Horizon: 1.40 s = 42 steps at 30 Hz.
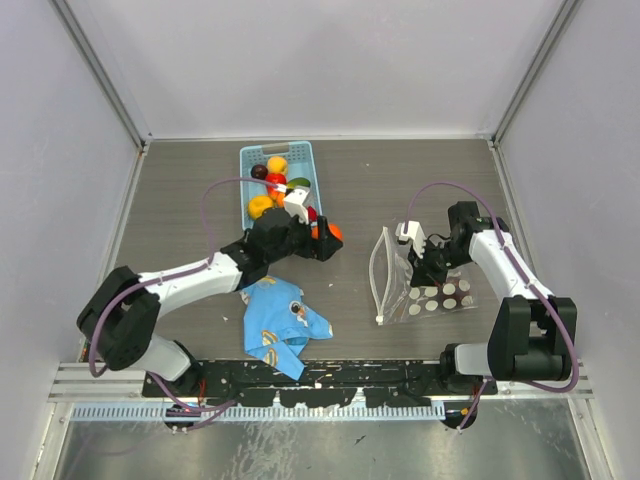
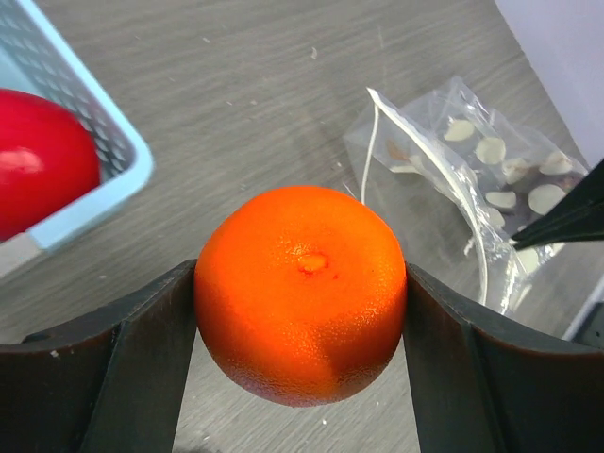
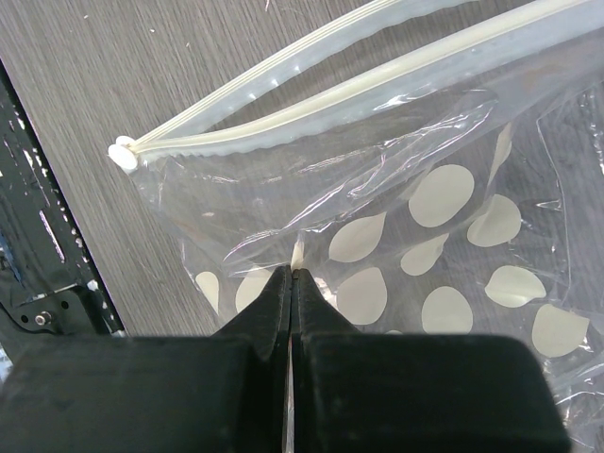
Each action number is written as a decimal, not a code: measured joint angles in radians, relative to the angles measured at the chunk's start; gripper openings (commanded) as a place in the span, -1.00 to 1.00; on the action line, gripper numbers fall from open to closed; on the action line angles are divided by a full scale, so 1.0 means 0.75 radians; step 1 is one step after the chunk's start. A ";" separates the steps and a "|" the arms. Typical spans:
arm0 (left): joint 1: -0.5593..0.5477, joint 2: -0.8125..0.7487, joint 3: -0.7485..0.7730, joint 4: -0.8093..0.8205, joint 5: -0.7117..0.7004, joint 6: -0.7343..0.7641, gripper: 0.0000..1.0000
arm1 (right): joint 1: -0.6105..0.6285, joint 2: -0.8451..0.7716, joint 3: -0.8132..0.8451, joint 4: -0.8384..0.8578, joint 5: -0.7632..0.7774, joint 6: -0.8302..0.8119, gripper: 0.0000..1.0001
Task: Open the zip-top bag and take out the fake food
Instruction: Place the fake fruit in the bin.
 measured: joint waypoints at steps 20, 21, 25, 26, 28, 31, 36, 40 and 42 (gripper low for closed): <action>0.227 -0.075 0.174 -0.386 -0.308 0.223 -0.98 | 0.000 0.004 0.000 0.001 0.000 0.000 -0.96; 0.240 -0.063 0.187 -0.394 -0.308 0.225 -0.97 | 0.000 0.004 0.000 0.000 0.000 0.000 -0.96; 0.282 0.017 0.259 -0.447 -0.308 0.231 -0.94 | 0.000 0.004 0.000 0.001 0.000 0.001 -0.95; 0.287 0.036 0.274 -0.456 -0.308 0.232 -0.89 | 0.000 0.004 0.000 0.001 0.000 0.001 -0.95; 0.298 0.071 0.302 -0.481 -0.314 0.232 -0.61 | 0.000 0.004 0.000 0.001 0.000 0.001 -0.95; 0.310 0.117 0.345 -0.532 -0.340 0.228 -0.39 | 0.000 0.004 0.000 0.001 0.000 0.001 -0.94; 0.327 0.196 0.433 -0.617 -0.374 0.207 0.58 | 0.000 0.004 0.000 0.001 0.000 0.001 -0.94; 0.344 0.264 0.523 -0.690 -0.389 0.179 0.96 | 0.000 0.004 0.000 0.001 0.000 0.001 -0.93; 0.354 0.282 0.548 -0.718 -0.393 0.156 0.96 | 0.000 0.004 0.000 0.001 0.000 0.001 -0.93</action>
